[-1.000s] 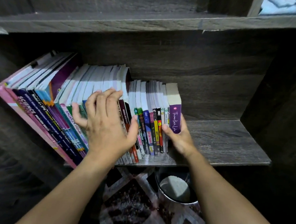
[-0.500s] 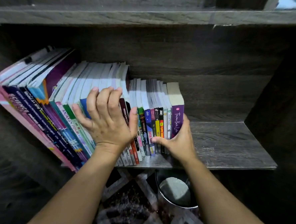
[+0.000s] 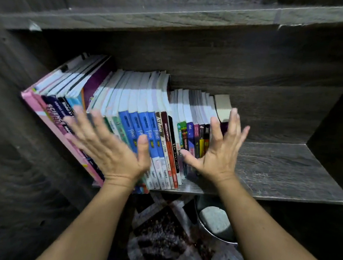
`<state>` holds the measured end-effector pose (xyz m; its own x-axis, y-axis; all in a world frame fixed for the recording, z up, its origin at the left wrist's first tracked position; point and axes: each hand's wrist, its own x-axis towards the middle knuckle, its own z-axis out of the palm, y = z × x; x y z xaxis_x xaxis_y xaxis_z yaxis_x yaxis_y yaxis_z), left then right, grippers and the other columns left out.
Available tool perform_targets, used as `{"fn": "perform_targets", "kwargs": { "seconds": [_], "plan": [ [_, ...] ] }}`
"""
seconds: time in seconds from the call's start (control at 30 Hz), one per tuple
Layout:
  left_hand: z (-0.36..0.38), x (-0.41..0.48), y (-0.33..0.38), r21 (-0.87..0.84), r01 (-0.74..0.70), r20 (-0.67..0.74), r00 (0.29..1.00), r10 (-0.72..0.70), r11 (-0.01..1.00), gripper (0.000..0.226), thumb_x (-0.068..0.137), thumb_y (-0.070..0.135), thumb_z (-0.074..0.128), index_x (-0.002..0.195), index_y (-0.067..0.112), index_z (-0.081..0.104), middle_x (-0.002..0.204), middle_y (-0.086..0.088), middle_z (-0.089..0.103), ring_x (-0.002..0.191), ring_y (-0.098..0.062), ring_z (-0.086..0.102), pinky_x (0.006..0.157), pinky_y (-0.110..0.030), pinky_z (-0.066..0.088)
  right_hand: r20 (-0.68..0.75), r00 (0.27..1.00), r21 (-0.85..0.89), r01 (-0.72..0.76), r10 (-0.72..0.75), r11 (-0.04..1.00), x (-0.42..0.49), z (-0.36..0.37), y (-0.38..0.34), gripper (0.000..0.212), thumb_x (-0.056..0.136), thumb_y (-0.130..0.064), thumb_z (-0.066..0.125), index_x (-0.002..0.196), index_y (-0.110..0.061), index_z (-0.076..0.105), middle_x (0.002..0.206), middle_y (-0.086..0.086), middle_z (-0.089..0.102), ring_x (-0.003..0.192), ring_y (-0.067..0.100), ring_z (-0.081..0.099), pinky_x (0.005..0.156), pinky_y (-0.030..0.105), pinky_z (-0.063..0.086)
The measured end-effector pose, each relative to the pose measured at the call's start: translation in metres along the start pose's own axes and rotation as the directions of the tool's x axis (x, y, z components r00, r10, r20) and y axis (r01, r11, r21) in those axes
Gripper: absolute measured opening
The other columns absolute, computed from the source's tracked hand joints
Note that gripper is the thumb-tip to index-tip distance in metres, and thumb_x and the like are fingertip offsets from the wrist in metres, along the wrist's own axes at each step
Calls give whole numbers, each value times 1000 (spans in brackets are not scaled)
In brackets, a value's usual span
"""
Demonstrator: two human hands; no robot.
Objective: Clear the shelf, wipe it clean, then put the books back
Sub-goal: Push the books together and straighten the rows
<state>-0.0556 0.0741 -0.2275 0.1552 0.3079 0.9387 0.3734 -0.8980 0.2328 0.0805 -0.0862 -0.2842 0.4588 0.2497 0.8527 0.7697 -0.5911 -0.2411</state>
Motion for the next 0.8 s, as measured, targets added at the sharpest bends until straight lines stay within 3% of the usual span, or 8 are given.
{"fn": "perform_targets", "kwargs": {
  "seconds": [0.13,0.27,0.33,0.43,0.5,0.63,0.73,0.8],
  "plan": [
    [6,0,-22,46,66,74,995,-69,997,96,82,50,39,139,-22,15,145,-47,12,137,-57,6,113,-62,-3,-58,984,-96,165,-171,982,4,19,-21,89,80,-82,24,152,-40,-7,161,-2,-20,149,26,-8,113,65,2],
    [10,3,-25,-2,13,91,996,-12,1000,101,79,54,41,138,-22,12,143,-49,10,142,-47,0,115,-61,1,-34,983,-171,169,-178,971,3,28,-22,87,79,-84,17,153,-40,3,162,2,-4,143,35,10,111,60,18],
    [9,1,-33,-6,-36,97,995,37,999,103,79,57,42,142,-17,8,144,-48,11,142,-50,3,115,-61,4,-62,985,-179,148,-162,973,5,27,-24,88,79,-84,17,154,-39,1,161,4,-1,146,32,5,113,61,11],
    [7,-1,-62,30,-130,77,989,127,991,99,83,66,32,152,5,-4,148,-38,14,144,-44,5,116,-60,4,-103,958,-139,252,-268,958,2,28,-42,83,86,-77,16,153,-35,-9,161,1,-18,149,21,-10,116,57,-4],
    [7,0,-78,56,-144,65,988,140,988,97,83,71,26,154,13,-6,147,-38,17,145,-40,2,115,-63,5,-80,941,-112,320,-329,941,0,33,-52,74,93,-67,21,153,-34,-11,161,1,-18,149,20,-8,118,53,-1],
    [9,4,-88,23,-157,53,986,156,987,98,82,72,31,153,17,-9,144,-45,17,146,-34,-4,116,-61,9,-40,956,-115,283,-289,952,-1,41,-60,68,99,-55,22,152,-34,-14,162,-1,-15,150,20,-6,119,51,-2],
    [4,4,-89,19,-164,96,982,161,986,101,81,69,38,153,17,-12,144,-47,14,145,-34,-7,116,-60,8,-6,963,-114,266,-268,957,0,38,-65,70,98,-53,27,152,-33,-14,161,4,8,149,24,3,118,53,2],
    [-2,5,-80,29,-123,124,985,119,992,103,80,64,40,153,7,-3,145,-46,12,145,-38,-6,114,-64,5,17,965,-101,263,-263,959,-1,31,-68,71,97,-52,30,153,-33,-9,155,9,20,146,29,16,118,53,5]
  ]
}}
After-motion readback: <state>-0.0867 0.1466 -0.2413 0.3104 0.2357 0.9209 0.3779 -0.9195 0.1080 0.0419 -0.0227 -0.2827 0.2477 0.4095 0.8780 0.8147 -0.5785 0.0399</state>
